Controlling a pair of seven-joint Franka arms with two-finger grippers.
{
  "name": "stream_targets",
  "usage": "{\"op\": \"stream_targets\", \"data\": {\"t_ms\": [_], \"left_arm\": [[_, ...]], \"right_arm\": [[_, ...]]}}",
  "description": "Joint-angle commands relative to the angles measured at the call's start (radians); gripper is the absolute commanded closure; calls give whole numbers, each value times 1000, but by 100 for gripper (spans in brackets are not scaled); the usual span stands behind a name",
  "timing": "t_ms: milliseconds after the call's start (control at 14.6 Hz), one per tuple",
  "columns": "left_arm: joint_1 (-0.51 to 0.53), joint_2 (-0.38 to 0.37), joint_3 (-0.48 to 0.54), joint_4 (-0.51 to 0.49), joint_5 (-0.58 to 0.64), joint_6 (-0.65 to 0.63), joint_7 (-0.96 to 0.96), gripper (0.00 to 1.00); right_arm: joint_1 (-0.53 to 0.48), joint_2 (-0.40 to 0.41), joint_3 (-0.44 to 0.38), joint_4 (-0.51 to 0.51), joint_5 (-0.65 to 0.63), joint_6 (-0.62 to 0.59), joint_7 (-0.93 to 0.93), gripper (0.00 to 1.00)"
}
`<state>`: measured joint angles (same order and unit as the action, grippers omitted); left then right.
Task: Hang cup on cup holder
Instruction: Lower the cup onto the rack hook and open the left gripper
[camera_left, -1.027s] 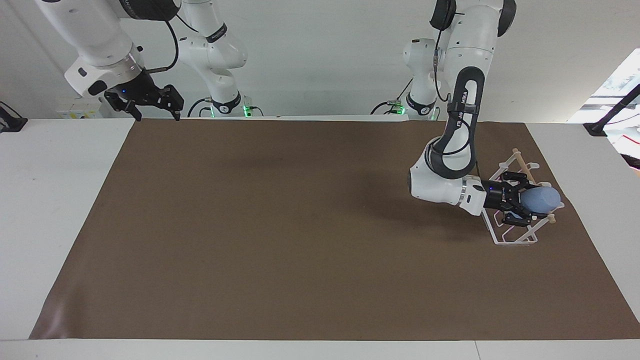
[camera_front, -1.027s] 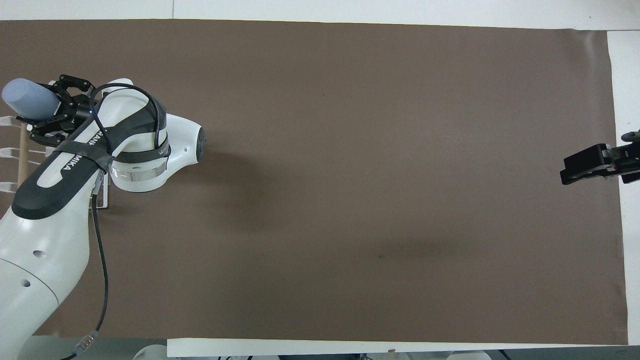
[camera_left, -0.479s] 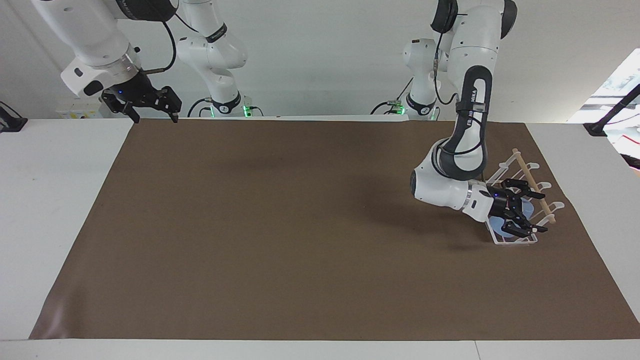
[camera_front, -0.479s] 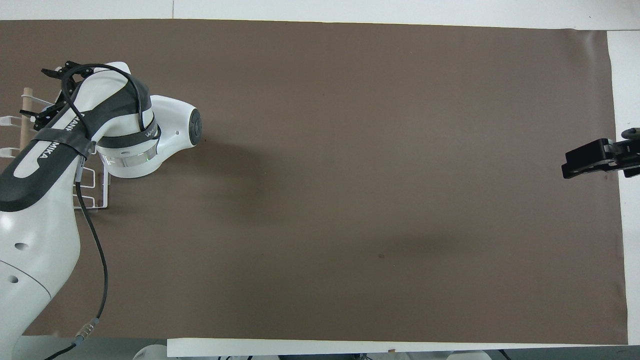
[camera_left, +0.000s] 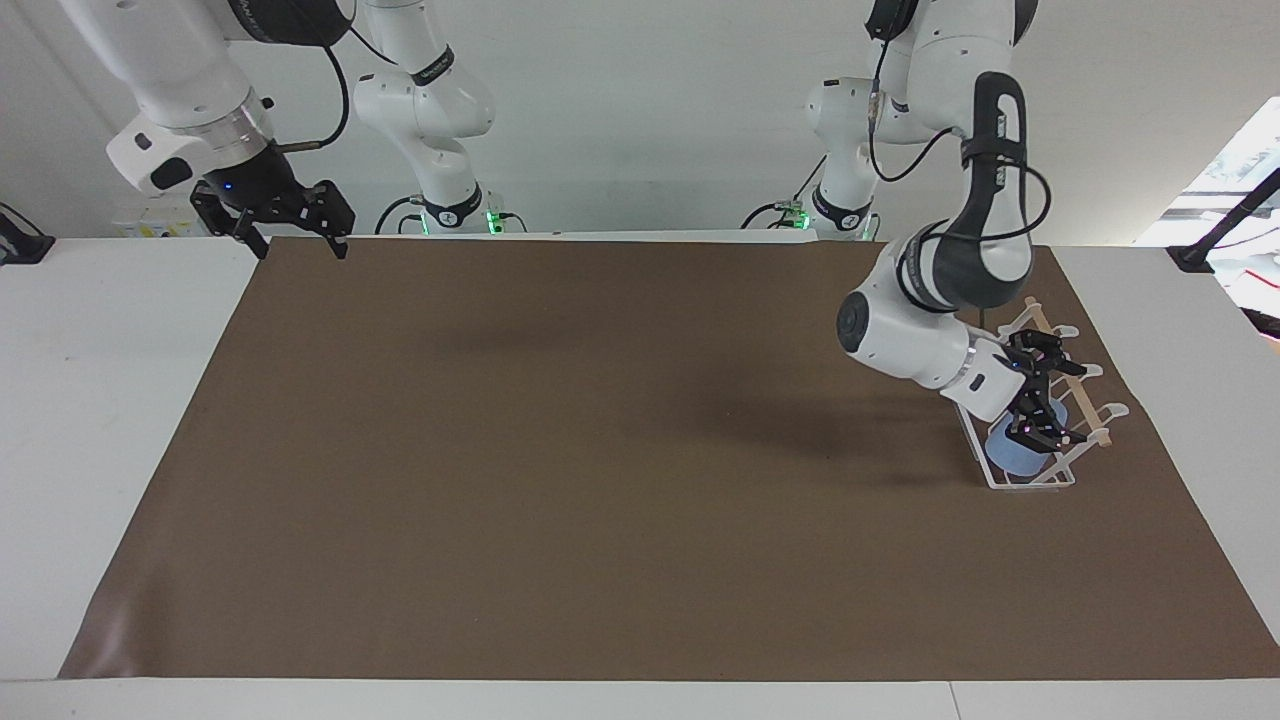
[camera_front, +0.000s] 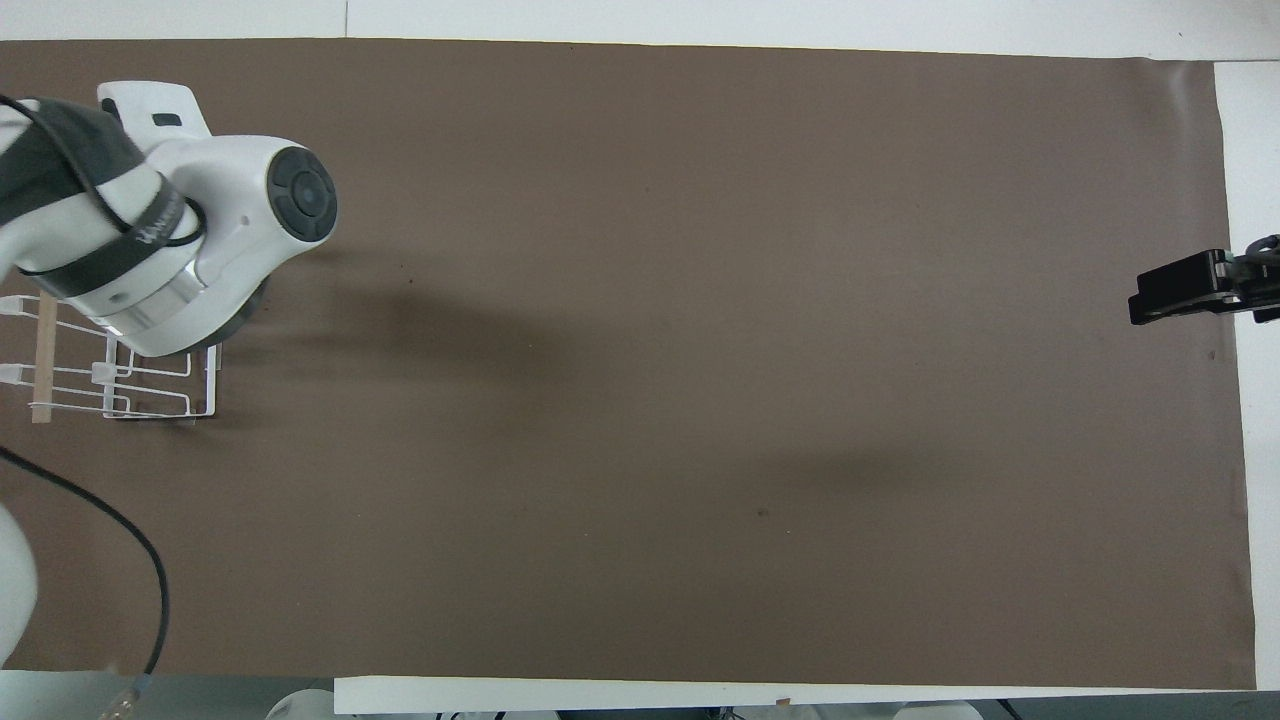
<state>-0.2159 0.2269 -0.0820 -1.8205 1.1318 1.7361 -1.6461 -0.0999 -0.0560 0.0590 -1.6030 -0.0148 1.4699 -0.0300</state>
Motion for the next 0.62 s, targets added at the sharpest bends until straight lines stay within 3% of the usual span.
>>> {"op": "stream_targets", "data": {"t_ms": [0,342,548], "left_arm": [[50,-101,-5,-30,-217,42,300,0],[96,-164,7,62,-664,26,803,0],[99,-215,7,62,-821,-44,1042,0]], "right_arm": [[-11,-5,5,-14,-25,26,-14,1],[-9,-11,7,-18,-27,-6,-8,1],[-7,-11,7,-20,-22,-7,-10,1]]}}
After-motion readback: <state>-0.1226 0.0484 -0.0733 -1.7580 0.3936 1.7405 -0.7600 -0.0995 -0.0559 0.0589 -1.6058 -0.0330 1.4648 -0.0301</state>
